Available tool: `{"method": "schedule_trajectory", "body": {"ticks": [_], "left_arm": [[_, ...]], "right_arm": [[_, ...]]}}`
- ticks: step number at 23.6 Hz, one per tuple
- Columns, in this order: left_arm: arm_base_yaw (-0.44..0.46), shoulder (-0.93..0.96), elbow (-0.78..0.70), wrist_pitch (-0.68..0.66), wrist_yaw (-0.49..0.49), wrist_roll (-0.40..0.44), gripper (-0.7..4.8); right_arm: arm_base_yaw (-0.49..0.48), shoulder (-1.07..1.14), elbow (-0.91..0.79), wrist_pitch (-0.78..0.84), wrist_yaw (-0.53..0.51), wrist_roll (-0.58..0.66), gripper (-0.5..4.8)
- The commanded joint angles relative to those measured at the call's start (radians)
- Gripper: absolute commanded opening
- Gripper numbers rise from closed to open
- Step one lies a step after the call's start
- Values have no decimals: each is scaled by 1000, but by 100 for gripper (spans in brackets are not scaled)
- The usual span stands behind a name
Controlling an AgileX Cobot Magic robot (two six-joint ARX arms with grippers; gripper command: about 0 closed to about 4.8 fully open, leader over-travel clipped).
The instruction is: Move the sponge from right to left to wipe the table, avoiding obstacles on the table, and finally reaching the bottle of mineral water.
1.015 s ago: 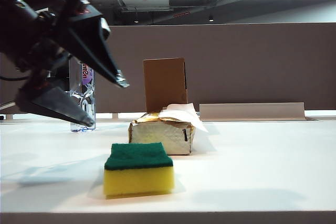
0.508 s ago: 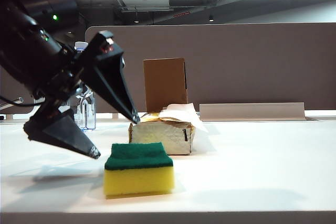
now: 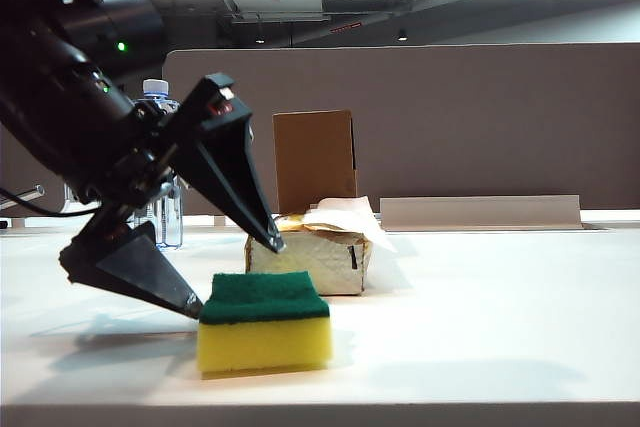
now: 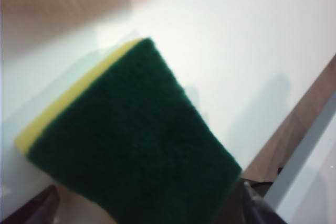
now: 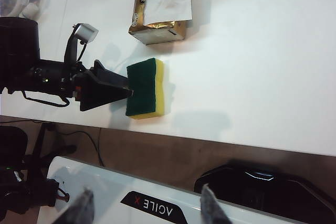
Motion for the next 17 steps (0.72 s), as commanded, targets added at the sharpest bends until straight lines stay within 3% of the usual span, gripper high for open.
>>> {"method": "schedule_trajectory", "body": {"ticks": [1,7,13,17], "left_arm": [[-7,28,1,27,6,-26,466],[-60,63,2,73,-5,-53,451],[-74,77,2,72,-112,-98,310],[-75,82,2,77,-137,-102,263]], "right_arm": [[0,-2,5,4,-3,1,260],[0,-2,5,4,-3,1,260],[0,-2,5,4,-3,1,260],[0,-2,5,4,-3,0,260]]}}
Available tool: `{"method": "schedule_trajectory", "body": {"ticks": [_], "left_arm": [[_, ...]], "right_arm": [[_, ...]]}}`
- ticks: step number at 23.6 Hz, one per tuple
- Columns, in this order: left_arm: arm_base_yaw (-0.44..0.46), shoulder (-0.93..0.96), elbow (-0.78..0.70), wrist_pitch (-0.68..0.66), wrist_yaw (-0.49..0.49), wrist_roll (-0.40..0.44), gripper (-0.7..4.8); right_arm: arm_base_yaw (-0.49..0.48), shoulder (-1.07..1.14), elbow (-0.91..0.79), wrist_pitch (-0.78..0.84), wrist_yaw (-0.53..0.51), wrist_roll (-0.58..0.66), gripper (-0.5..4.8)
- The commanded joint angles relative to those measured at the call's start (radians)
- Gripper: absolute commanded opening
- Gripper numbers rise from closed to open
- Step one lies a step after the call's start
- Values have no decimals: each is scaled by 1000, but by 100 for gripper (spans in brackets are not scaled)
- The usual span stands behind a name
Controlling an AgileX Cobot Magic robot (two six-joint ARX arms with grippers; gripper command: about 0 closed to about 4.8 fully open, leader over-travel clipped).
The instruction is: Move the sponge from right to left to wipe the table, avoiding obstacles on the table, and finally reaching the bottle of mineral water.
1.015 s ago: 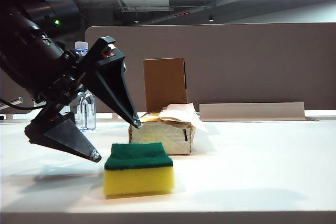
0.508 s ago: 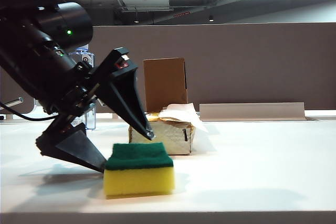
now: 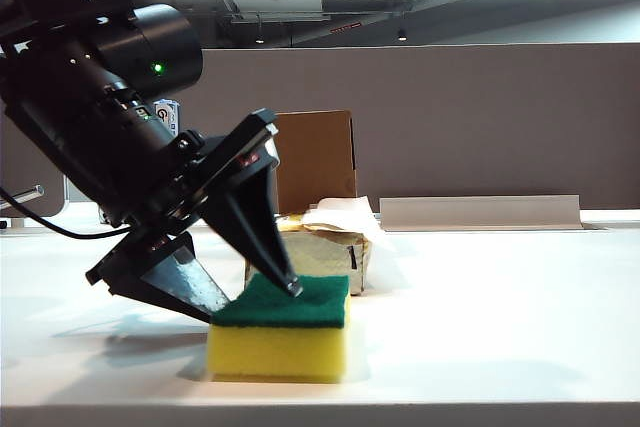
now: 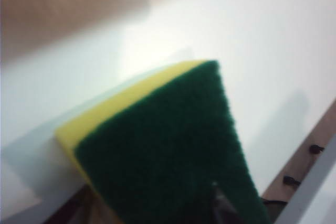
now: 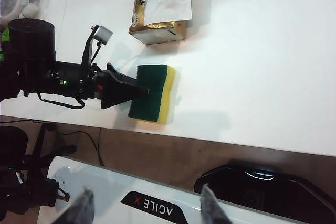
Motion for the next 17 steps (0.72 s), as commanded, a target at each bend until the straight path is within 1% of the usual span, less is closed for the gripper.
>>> {"method": "schedule_trajectory", "body": {"ticks": [1,4,8,10,12,13,14,15,17], "left_arm": [[-1,13,-2,-13,-47,-12,263],[-1,28,-1,-12,-47,-25,260],[-6,46,-1,-12,-47,-25,149],[-8,51,-1,-10,-47,-25,122],[-8,54,-1,-6,-47,-25,115],[-8,54,-1,-2,-47,-24,100],[-8,54,-1,1,-47,-24,30],[-8,54,-1,2,-49,-24,-9],[-8,54,-1,1,-60,-25,-5]], "right_arm": [[0,-2,5,4,-3,0,260],[0,-2,5,4,-3,0,260],[0,-2,5,4,-3,1,260],[0,-2,5,4,-3,1,260],[0,-2,5,4,-3,1,258],[0,-2,5,4,-3,1,241],[0,-2,5,4,-3,1,239],[0,-2,5,4,-3,0,239],[0,-2,5,4,-3,0,239]]}}
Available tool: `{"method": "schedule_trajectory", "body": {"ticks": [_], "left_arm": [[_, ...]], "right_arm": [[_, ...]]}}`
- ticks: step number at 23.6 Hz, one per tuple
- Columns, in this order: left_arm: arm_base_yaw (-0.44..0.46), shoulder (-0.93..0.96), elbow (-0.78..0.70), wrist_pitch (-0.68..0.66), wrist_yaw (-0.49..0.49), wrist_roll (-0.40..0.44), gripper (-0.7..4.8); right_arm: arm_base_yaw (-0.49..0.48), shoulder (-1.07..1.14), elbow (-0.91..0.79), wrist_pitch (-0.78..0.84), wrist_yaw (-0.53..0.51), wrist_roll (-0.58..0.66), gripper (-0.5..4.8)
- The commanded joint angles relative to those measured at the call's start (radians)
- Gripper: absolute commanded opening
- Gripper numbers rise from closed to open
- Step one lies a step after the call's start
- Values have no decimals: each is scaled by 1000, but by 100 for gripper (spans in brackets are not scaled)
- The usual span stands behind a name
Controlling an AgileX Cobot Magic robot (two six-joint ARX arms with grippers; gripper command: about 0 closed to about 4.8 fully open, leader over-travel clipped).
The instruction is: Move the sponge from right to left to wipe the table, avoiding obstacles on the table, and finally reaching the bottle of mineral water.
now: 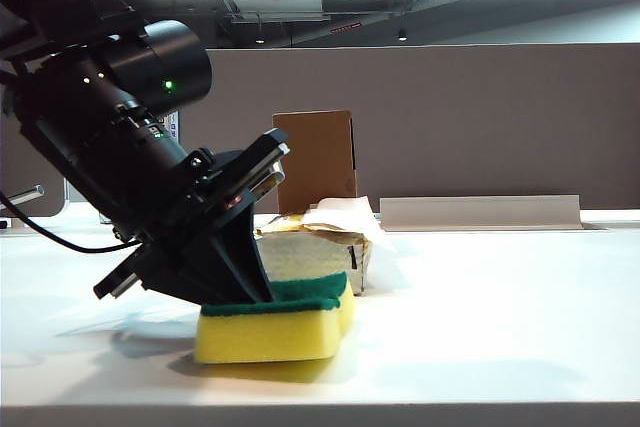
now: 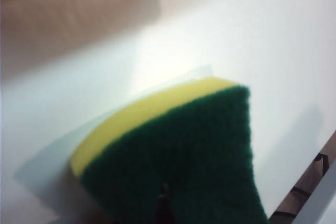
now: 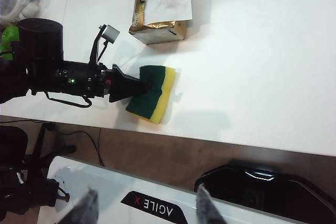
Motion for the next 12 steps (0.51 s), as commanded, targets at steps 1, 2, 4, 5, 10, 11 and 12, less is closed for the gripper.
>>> {"method": "schedule_trajectory", "body": {"ticks": [1,2,4,5,10,11,12], "left_arm": [[-1,7,-8,-34,-48,0,-5],[-1,7,-8,-35,-58,1,-5],[0,6,-8,-36,-80,1,-5],[3,6,-8,-38,-93,1,-5],[13,6,-8,-67,-96,31,-5],[16,6,-8,-80,-100,39,-5],[24,6,-8,-90,-108,51,-5]], "right_arm": [[0,-2,5,4,-3,0,239],[0,-2,5,4,-3,0,239],[0,-2,5,4,-3,0,239],[0,-2,5,4,-3,0,239],[0,-2,5,4,-3,0,239],[0,-2,5,4,-3,0,239],[0,-2,5,4,-3,0,239]]}}
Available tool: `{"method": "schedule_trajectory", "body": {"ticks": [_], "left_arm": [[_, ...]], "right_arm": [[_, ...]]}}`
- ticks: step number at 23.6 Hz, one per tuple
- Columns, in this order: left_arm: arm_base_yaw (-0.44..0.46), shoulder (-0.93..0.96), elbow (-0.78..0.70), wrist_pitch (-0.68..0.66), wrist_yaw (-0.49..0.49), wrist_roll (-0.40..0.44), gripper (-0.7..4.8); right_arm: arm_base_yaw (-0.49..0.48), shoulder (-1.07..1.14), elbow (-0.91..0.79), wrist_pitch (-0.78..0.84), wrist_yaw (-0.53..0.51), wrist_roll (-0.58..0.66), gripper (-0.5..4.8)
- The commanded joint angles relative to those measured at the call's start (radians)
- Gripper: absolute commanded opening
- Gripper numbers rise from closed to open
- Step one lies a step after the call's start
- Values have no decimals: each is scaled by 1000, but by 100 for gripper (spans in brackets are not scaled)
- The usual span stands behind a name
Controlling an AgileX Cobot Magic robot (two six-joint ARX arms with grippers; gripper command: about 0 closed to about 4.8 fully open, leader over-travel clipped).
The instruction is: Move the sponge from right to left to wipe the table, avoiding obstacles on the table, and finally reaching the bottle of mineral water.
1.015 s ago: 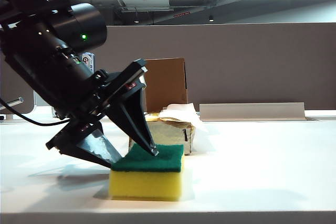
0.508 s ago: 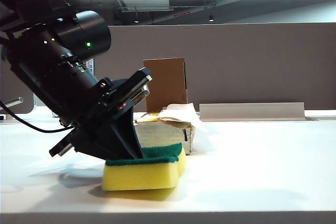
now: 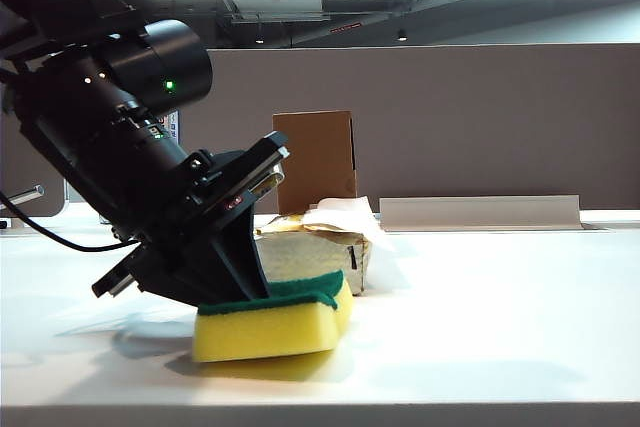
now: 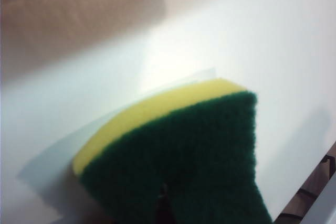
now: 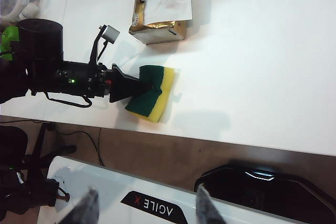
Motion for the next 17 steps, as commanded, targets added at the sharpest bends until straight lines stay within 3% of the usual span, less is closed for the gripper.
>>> {"method": "schedule_trajectory", "body": {"ticks": [1,14,17], "left_arm": [[26,6,-8,-92,-81,42,-5],[129,-15,-8,-238,-117,148,-5],[192,-39,-10,-257,-116,172,-5]], "right_arm": [[0,-2,5,4,-3,0,239],[0,-2,5,4,-3,0,239],[0,-2,5,4,-3,0,239]]}}
